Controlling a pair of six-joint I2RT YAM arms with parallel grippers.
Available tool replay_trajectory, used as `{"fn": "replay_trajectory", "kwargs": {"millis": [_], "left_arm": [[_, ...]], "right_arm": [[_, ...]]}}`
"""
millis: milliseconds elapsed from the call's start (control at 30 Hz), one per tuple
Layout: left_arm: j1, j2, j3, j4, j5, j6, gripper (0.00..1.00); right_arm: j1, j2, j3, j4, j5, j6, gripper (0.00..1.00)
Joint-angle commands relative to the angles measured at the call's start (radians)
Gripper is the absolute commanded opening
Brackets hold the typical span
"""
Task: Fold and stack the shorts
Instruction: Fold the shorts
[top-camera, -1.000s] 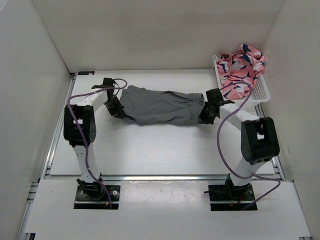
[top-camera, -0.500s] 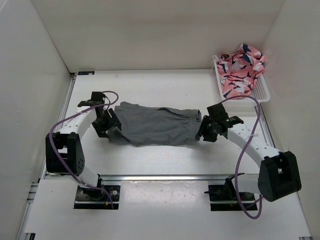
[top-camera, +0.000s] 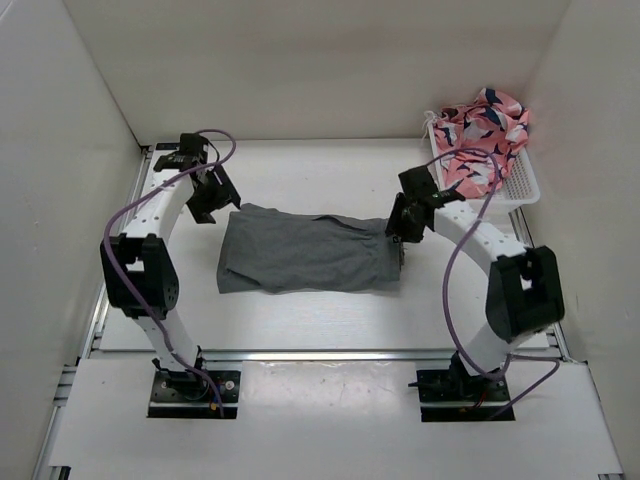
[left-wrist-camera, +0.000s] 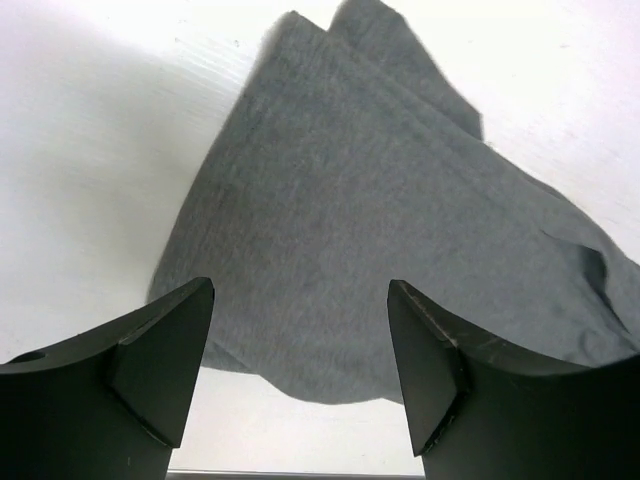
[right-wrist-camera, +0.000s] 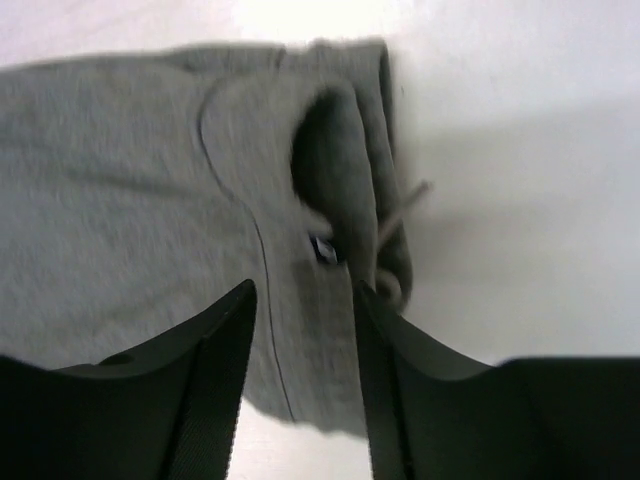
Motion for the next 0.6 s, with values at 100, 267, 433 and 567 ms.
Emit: {"fn": "replay_trajectory", "kwargs": {"millis": [100,267,433,567], "left_arm": [[-0.014,0.044,0.049,-0.034,0.002,0.016,0.80],[-0.014,0.044,0.049,-0.034,0.002,0.016,0.80],[-0.014,0.064,0.061,-0.043,0.002,0.025,0.80],[-0.014,0.084,0.080,-0.044,0.011,0.025,0.80]], "right_arm": [[-0.017,0.160,0.152,0.026,0.019,-0.056,0.32],[-0.026,0.160,0.170,0.026,-0.011,-0.056,0.00],[-0.035,0.112,0.179,0.038,0.018,-0.024,0.00],[-0.066,0.173,0.265,0.019,0.018,-0.024,0.00]]}}
